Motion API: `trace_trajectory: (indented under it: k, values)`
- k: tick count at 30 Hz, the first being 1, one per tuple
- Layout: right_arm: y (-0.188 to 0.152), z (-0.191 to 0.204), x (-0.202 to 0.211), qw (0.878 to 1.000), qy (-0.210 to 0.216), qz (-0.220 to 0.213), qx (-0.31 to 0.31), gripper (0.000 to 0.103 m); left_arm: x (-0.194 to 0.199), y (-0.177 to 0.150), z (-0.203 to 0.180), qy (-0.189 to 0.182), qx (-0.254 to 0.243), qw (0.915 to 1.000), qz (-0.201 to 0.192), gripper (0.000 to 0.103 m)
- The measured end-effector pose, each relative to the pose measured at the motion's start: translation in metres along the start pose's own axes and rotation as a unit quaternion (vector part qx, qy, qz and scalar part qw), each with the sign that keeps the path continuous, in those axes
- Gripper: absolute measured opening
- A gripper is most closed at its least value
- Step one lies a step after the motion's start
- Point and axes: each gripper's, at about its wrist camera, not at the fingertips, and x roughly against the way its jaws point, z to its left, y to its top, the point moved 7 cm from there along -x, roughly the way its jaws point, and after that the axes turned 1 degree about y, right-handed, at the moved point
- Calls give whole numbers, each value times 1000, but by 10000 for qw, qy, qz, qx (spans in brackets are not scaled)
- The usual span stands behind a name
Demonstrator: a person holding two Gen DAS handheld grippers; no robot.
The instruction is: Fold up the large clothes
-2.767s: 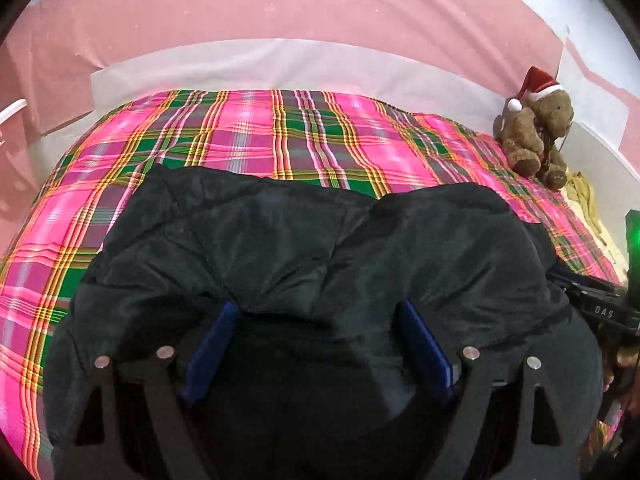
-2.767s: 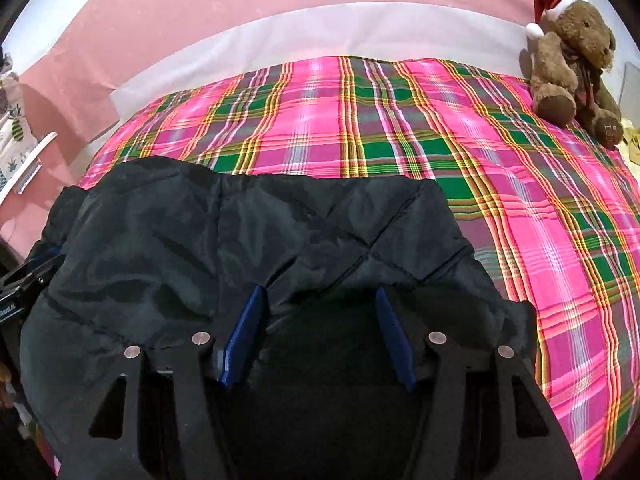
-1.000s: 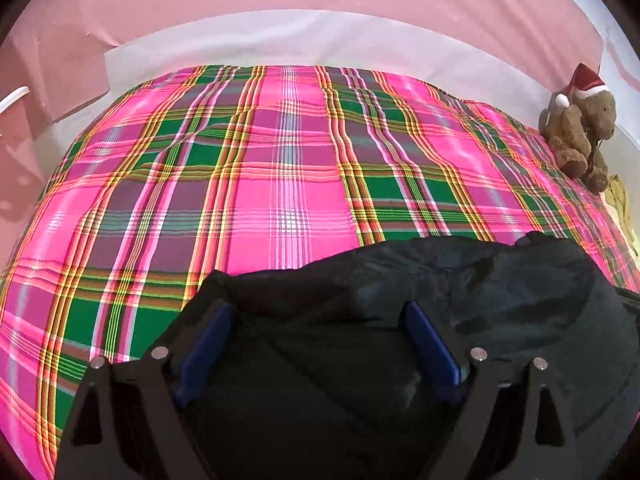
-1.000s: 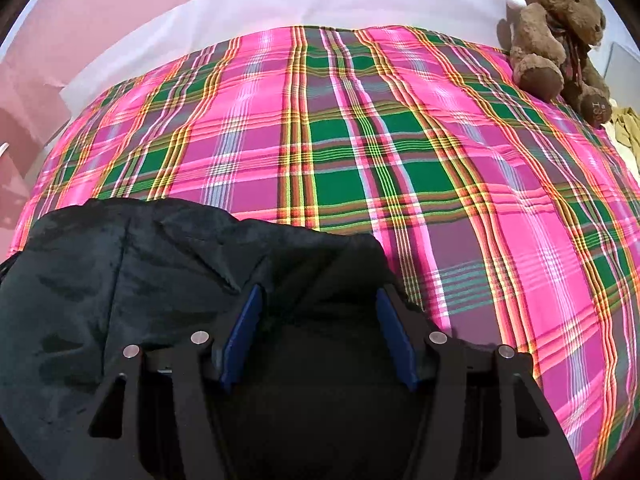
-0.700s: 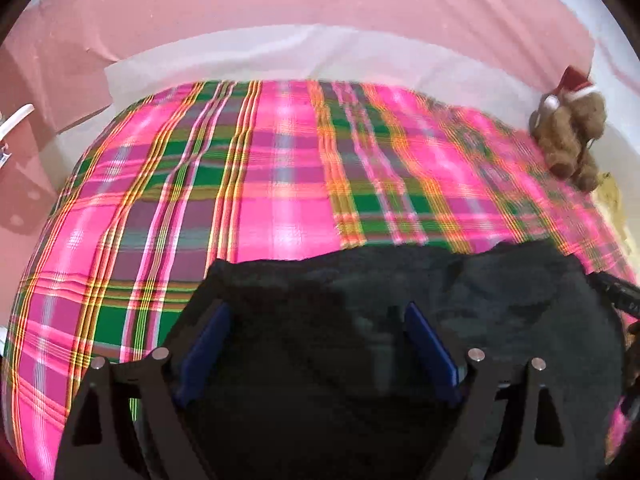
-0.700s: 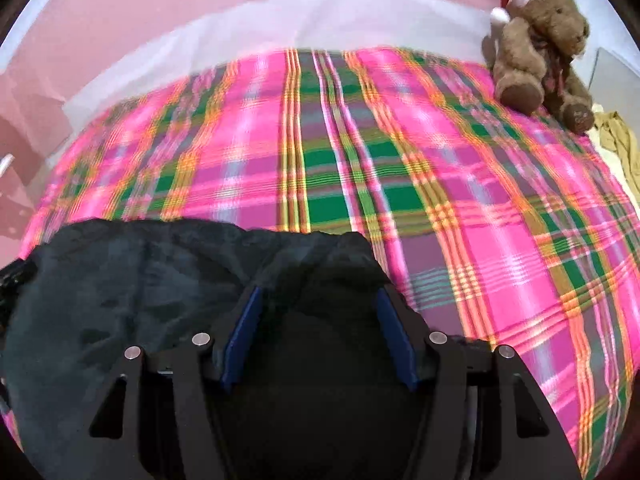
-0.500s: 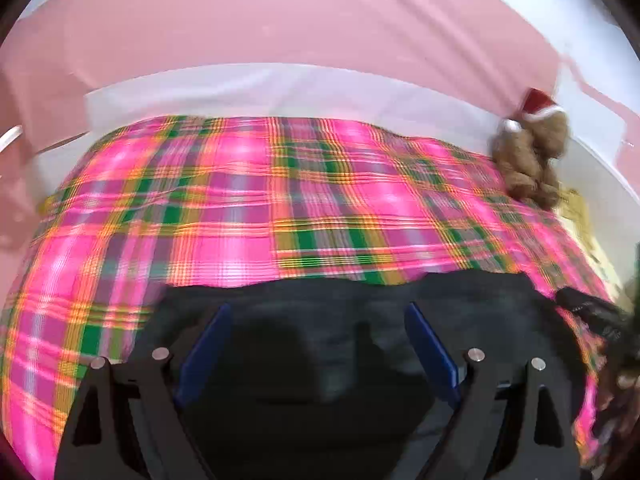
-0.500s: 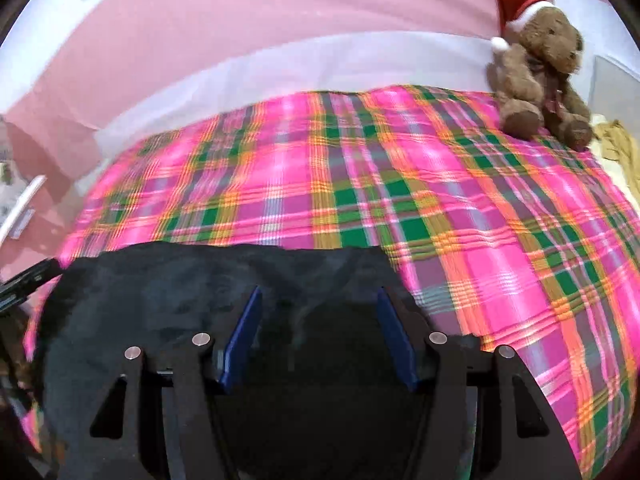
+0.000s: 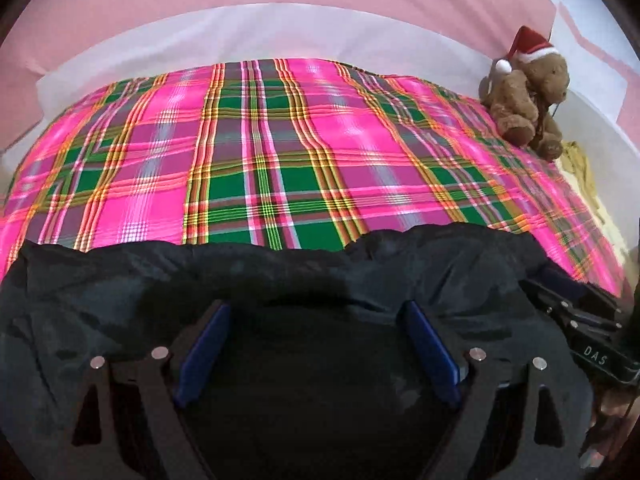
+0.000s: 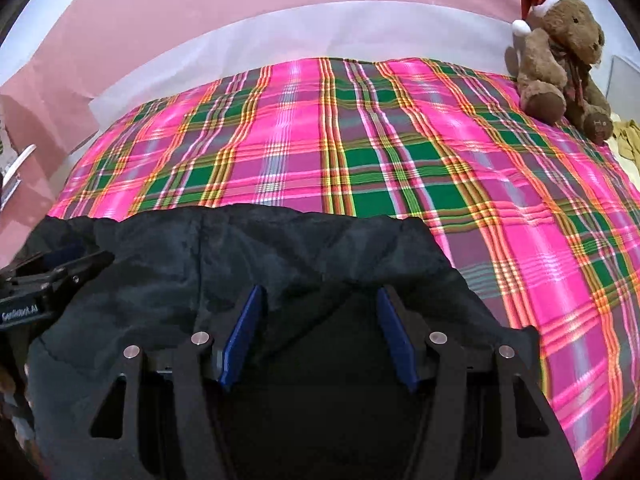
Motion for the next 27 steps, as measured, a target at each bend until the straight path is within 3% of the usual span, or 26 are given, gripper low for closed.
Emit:
trace_trajectory:
  k: [5,9,14,17,20,27]
  values:
    - [0,0,0,10000,-47,29,-41,59,5,1,-1,89,-38,9999,41,90]
    - [5,-5,33,9998,26,-108,-172,59,40,4,11,-18,48,10000,-3,89]
    - [-8,-16,71,9994,-10,-345,-62,59,90,0,65,505,-51,9976,-466,89]
    - [-19,-30,55,9995,-208,-212,-65,59,85,-7,107,951,126,9947,-375,89]
    - [-22,-39,40,9993,-207,-218,-228,59,71,-19,127,858,362,9953,-255,90]
    - [-24,-40,24,9992,-308,-253,-90,59,54,-24,125,885,379,9947,-361,90]
